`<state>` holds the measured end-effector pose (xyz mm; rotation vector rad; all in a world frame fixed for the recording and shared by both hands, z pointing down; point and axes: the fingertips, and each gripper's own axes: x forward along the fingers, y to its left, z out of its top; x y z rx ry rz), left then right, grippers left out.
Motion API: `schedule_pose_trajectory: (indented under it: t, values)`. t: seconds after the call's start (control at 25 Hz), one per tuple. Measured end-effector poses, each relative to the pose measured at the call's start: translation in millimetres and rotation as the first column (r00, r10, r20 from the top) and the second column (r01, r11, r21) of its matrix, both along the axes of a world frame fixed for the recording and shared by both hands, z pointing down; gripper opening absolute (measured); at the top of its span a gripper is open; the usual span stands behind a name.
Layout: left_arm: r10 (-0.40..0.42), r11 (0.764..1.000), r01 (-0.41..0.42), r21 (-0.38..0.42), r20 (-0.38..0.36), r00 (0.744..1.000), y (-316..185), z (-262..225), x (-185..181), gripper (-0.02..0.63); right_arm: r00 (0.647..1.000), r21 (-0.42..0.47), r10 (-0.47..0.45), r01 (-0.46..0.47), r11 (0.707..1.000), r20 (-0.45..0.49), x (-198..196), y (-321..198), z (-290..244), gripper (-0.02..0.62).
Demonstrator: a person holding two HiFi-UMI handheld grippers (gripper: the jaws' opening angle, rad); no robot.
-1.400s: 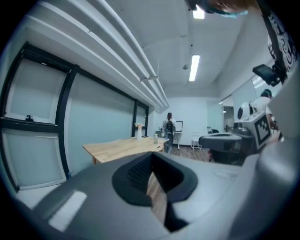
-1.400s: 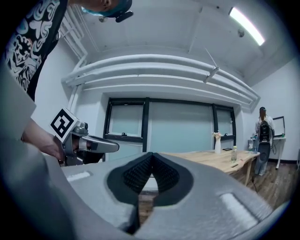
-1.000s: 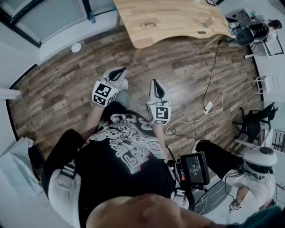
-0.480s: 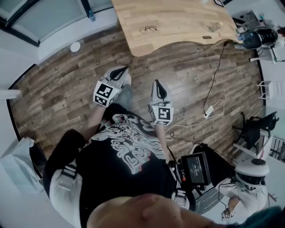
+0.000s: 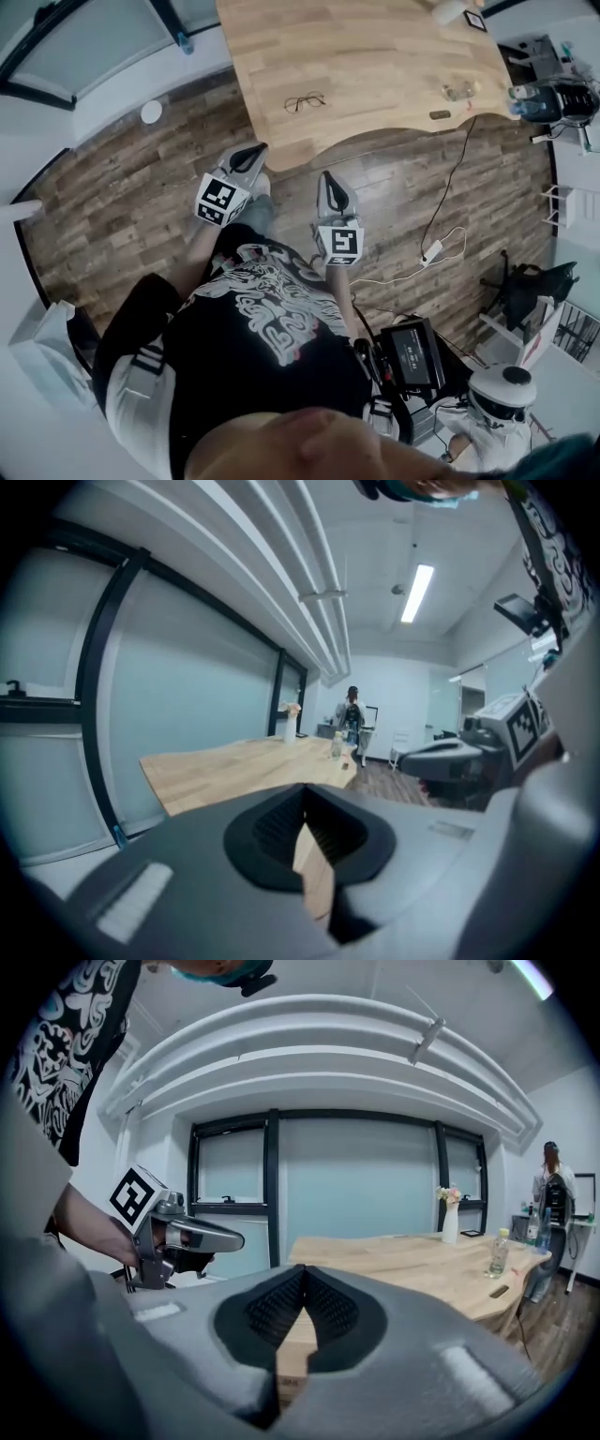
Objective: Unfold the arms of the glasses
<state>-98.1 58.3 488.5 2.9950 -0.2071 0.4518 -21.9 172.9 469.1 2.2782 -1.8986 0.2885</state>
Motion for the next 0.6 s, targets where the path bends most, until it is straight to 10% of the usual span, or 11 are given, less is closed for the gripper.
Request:
schedule_pose_trajectory:
  t: [0.6]
  values:
    - [0.033,0.999,-0.030,-0.032,0.090,0.995,-103,36,89,-0.011,0.961,-0.186,-0.276,0.271,0.945,-0.006,68,-126,41,-0.002]
